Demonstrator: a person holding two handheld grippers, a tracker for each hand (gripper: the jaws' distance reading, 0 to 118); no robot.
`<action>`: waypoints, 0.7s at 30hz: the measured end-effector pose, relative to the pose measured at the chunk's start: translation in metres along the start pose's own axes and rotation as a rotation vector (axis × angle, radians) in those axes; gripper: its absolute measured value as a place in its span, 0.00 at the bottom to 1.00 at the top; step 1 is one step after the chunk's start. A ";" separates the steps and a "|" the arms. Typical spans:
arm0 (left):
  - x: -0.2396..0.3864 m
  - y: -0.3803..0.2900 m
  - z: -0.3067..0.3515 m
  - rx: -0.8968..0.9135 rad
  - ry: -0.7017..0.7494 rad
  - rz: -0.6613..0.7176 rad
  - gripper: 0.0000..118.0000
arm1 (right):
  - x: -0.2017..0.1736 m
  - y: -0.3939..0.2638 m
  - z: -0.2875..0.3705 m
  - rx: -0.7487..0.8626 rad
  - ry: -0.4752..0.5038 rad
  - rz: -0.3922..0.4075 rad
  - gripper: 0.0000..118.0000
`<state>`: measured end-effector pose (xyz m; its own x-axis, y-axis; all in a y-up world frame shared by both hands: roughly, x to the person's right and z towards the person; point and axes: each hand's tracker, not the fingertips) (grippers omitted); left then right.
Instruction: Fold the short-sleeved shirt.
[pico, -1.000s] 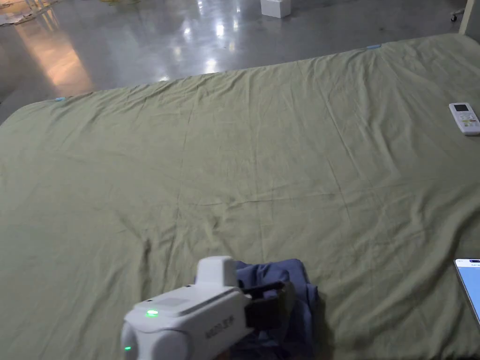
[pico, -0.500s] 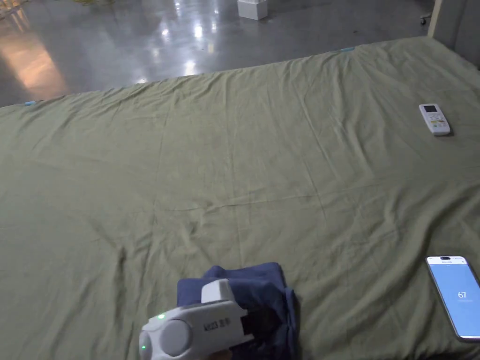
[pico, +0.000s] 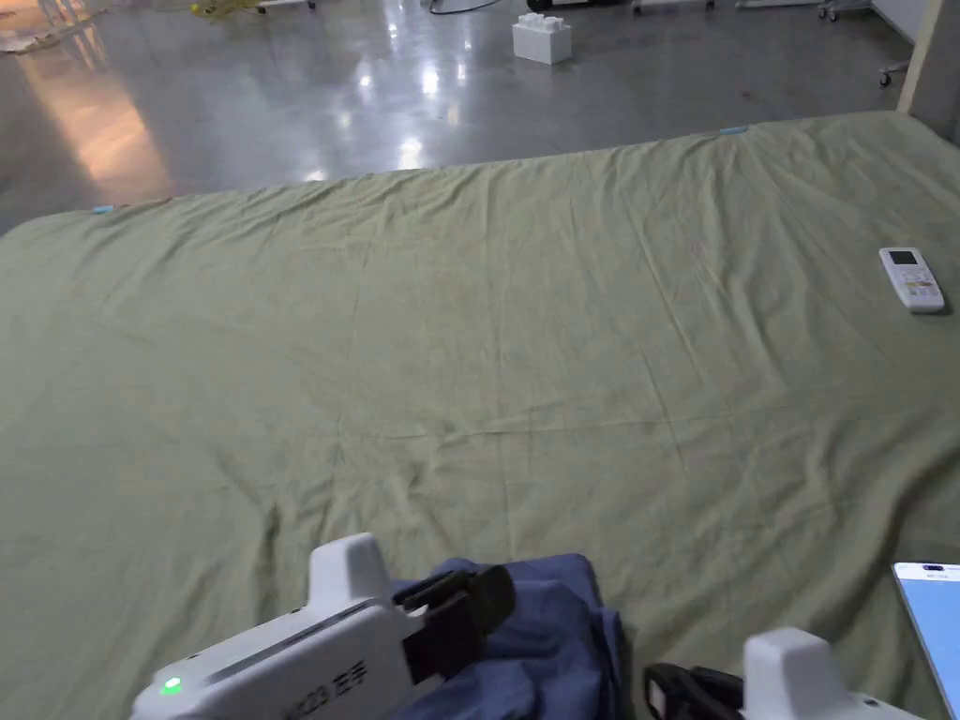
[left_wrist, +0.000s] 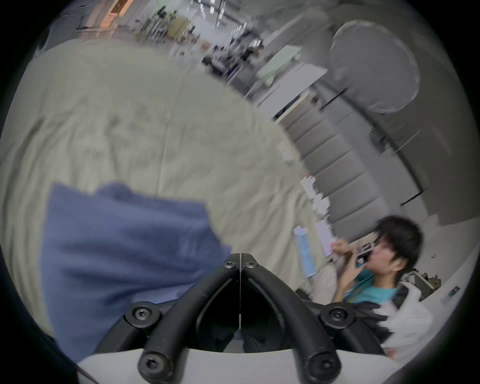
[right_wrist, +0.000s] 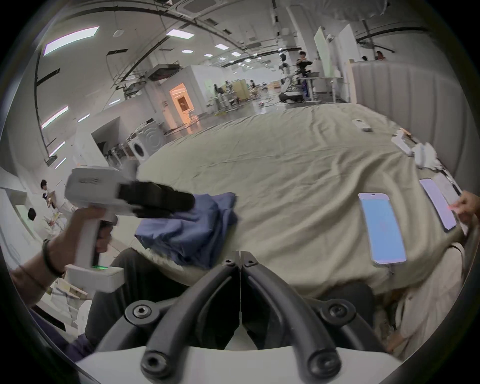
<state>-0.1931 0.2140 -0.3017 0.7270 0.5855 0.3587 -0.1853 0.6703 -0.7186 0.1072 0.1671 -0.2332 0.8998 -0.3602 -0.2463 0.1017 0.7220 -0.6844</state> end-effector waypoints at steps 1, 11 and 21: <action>-0.005 0.003 0.012 0.019 0.017 0.003 0.00 | -0.002 0.007 -0.017 -0.014 0.031 -0.008 0.00; -0.096 0.000 0.044 -0.065 -0.018 0.253 0.09 | 0.044 -0.006 -0.113 -0.232 0.042 -0.212 0.00; -0.169 -0.023 -0.062 -0.285 -0.088 0.535 0.98 | 0.026 -0.004 -0.110 -0.231 0.004 -0.005 0.00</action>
<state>-0.2707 0.0718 -0.3830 0.5226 0.8507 -0.0563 -0.3165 0.1322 -0.9393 0.0837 0.0896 -0.3128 0.8978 -0.3662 -0.2449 0.0060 0.5660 -0.8244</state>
